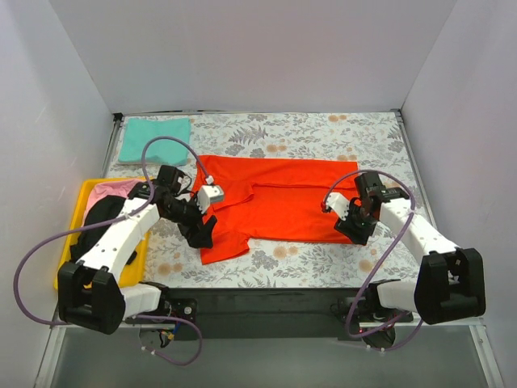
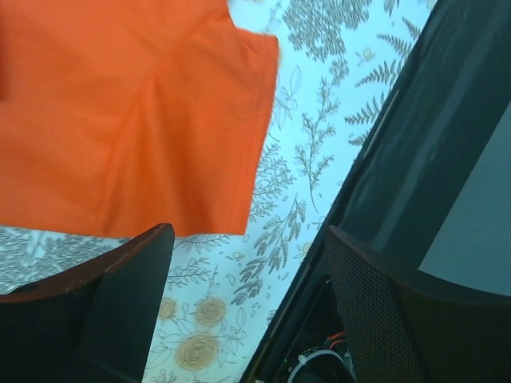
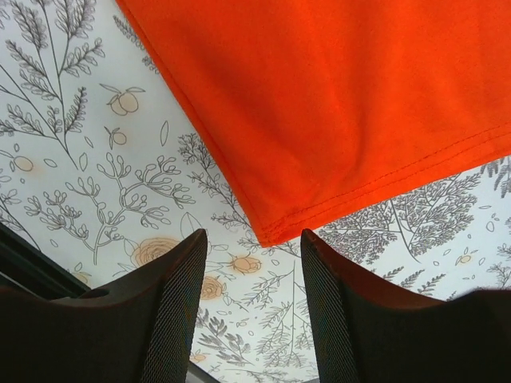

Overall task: Fold and stack the t-shirts
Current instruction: Fold the tshirt

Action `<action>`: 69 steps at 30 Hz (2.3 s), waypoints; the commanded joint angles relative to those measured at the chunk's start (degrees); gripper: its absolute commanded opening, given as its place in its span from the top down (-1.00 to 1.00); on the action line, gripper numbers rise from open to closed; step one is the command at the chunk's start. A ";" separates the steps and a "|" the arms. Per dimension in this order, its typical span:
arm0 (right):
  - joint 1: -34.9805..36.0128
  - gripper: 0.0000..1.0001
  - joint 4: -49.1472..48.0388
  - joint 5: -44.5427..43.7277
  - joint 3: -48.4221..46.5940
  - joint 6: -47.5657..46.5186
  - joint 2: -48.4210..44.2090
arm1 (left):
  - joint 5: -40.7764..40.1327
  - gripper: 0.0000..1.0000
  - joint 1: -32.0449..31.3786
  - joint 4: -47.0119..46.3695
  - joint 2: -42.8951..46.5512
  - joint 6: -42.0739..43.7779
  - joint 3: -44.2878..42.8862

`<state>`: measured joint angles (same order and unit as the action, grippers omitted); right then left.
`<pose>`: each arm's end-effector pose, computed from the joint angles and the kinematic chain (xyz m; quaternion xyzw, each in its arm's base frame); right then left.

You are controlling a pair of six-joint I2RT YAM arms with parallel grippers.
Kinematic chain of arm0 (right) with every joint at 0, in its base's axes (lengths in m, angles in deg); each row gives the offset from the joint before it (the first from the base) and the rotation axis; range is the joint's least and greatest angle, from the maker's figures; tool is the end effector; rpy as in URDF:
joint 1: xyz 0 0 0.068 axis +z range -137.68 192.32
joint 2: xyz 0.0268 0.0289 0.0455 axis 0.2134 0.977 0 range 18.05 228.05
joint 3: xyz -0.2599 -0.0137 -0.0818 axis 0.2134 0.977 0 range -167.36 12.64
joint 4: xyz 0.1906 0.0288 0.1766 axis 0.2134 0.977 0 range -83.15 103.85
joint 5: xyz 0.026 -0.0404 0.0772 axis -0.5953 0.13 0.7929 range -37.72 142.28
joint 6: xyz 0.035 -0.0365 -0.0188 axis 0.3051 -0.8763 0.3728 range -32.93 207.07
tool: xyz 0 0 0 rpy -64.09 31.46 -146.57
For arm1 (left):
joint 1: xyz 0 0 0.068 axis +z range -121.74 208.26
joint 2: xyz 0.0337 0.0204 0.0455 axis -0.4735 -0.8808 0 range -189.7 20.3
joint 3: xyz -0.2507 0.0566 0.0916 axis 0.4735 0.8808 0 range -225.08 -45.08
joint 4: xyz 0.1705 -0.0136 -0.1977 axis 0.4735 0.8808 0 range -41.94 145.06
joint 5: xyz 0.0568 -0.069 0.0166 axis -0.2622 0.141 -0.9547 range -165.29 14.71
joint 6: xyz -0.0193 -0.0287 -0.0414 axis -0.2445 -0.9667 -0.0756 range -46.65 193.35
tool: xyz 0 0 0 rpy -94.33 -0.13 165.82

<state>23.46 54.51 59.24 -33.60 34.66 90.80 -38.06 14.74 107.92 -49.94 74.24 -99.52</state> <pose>0.2126 0.0463 0.2047 -0.5277 0.8361 0.0079 0.1498 0.1973 -0.0696 0.2538 0.1575 0.9278 -0.3279 0.0828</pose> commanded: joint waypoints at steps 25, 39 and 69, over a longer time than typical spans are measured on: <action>2.66 0.70 -15.40 -11.71 10.82 -3.23 5.12 | -18.15 -0.49 -16.45 -12.65 2.56 -3.79 13.03; 2.66 0.97 -14.35 -11.18 8.80 -2.35 6.18 | -15.88 -0.22 -23.12 -8.18 8.01 -4.66 9.79; 2.66 0.97 -11.80 -9.86 4.93 -1.21 7.67 | -27.13 1.00 -25.06 -19.69 -1.22 -4.84 23.06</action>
<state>26.10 42.03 46.52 -27.28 32.76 97.73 -67.44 -9.34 88.55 -49.68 69.75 -78.80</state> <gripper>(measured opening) 0.023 0.040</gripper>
